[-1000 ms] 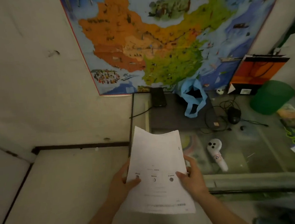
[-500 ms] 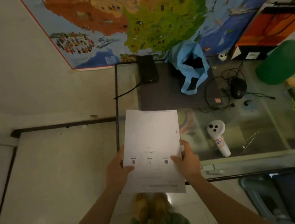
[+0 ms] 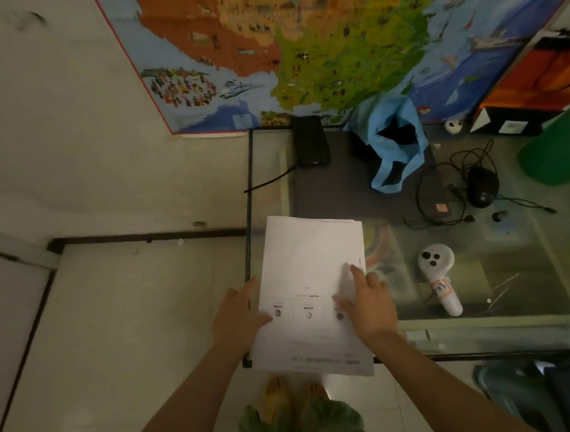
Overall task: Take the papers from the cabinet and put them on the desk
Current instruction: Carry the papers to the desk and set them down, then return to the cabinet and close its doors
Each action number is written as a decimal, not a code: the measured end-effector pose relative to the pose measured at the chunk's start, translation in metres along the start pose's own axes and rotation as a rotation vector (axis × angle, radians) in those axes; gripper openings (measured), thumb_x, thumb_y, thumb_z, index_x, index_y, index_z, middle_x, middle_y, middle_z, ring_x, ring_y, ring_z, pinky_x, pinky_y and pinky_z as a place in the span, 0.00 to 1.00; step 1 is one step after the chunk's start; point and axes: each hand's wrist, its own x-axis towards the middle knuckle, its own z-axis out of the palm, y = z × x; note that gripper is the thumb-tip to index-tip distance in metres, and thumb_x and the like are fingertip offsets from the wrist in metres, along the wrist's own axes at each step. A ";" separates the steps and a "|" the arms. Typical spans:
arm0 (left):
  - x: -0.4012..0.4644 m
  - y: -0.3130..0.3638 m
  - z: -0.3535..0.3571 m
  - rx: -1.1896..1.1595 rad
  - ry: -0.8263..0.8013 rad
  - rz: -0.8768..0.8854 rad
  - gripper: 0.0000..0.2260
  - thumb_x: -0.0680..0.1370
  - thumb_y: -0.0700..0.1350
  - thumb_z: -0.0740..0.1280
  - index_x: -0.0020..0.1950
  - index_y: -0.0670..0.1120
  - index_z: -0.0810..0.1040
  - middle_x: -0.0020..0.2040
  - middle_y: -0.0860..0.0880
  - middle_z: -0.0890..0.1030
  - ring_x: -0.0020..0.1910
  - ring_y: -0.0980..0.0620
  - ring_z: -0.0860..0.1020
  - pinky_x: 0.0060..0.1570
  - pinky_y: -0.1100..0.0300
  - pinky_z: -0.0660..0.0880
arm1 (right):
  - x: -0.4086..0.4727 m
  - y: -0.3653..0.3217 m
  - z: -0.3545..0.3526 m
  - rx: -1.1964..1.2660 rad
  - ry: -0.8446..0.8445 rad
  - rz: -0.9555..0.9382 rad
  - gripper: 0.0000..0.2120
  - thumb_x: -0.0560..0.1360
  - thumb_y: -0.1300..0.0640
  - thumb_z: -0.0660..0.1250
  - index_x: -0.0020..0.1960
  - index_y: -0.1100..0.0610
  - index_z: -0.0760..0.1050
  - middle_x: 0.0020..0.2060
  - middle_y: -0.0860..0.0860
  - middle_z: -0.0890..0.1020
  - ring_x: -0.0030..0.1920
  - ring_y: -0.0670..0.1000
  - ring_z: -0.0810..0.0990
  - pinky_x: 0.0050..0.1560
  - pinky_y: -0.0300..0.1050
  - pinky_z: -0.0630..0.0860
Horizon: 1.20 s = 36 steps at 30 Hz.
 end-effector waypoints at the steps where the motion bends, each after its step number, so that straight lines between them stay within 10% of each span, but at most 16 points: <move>1: -0.003 -0.001 -0.003 -0.006 0.024 -0.014 0.32 0.72 0.50 0.70 0.73 0.53 0.58 0.60 0.42 0.71 0.57 0.45 0.72 0.56 0.51 0.72 | 0.000 -0.007 -0.002 -0.022 -0.010 -0.039 0.31 0.75 0.46 0.64 0.73 0.50 0.54 0.67 0.55 0.69 0.65 0.58 0.68 0.61 0.55 0.74; 7: -0.038 -0.008 -0.025 0.082 0.253 -0.071 0.28 0.76 0.52 0.63 0.73 0.55 0.56 0.70 0.41 0.66 0.65 0.43 0.68 0.63 0.51 0.67 | -0.007 -0.063 -0.012 -0.094 -0.054 -0.360 0.26 0.78 0.48 0.61 0.72 0.51 0.57 0.67 0.55 0.69 0.64 0.57 0.69 0.64 0.52 0.70; 18: -0.179 -0.078 -0.082 0.176 0.753 -0.291 0.24 0.76 0.53 0.64 0.70 0.55 0.63 0.59 0.45 0.74 0.54 0.45 0.74 0.54 0.52 0.70 | -0.115 -0.192 0.005 -0.251 -0.046 -1.076 0.23 0.78 0.48 0.60 0.70 0.54 0.61 0.67 0.57 0.70 0.65 0.60 0.68 0.61 0.54 0.70; 36: -0.719 -0.301 0.050 0.050 1.360 -1.404 0.21 0.76 0.52 0.63 0.68 0.50 0.68 0.64 0.41 0.73 0.61 0.39 0.71 0.63 0.48 0.65 | -0.680 -0.258 0.200 -0.416 -0.469 -2.282 0.20 0.76 0.48 0.62 0.66 0.53 0.67 0.61 0.56 0.73 0.61 0.60 0.70 0.59 0.54 0.70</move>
